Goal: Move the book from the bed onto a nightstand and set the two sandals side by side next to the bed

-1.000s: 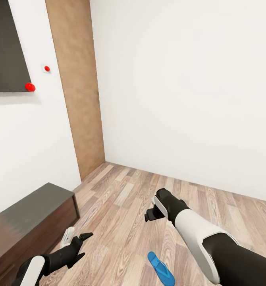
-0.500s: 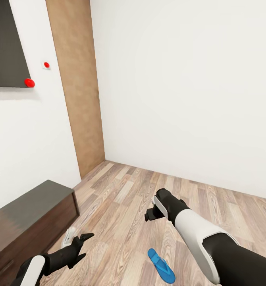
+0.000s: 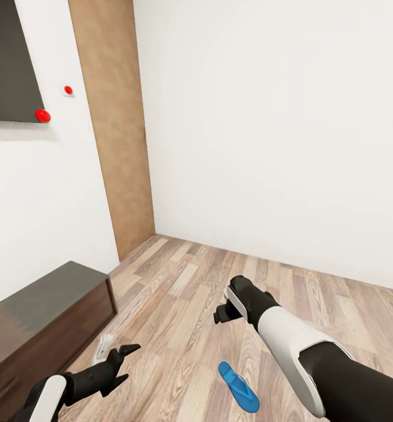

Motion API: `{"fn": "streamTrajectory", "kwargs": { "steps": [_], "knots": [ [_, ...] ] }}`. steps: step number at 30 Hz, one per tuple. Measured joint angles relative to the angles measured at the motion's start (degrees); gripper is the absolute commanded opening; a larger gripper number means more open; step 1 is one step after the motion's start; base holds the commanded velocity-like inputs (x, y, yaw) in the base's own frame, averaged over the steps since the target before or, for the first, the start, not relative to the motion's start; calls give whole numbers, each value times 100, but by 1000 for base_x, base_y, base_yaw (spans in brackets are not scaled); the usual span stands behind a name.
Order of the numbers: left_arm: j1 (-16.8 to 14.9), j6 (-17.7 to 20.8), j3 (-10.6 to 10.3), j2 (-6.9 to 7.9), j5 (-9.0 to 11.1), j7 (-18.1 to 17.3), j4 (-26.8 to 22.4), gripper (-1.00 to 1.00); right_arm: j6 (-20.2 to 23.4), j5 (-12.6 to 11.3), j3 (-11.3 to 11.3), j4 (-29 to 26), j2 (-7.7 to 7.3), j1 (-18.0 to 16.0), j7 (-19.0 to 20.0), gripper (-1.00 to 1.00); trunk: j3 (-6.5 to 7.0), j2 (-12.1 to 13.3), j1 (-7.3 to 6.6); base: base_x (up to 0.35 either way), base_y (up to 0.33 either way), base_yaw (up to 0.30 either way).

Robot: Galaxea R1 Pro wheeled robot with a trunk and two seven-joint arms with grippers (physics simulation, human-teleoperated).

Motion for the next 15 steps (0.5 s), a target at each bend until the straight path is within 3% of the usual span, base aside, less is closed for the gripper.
{"fn": "streamTrajectory", "kwargs": {
  "steps": [6,10,15],
  "knots": [
    [0,27,2,3,-2,0,-23,100,27,14,98,-16,0,-103,59,100,-108,-241,132,0,0,0],
    [0,34,10,12,-3,0,-27,100,48,65,296,-18,0,-182,178,100,-180,-401,220,0,0,0],
    [0,39,12,35,-13,1,-30,100,54,121,640,-22,0,-231,602,100,-269,-602,330,0,0,0]
  ]
}}
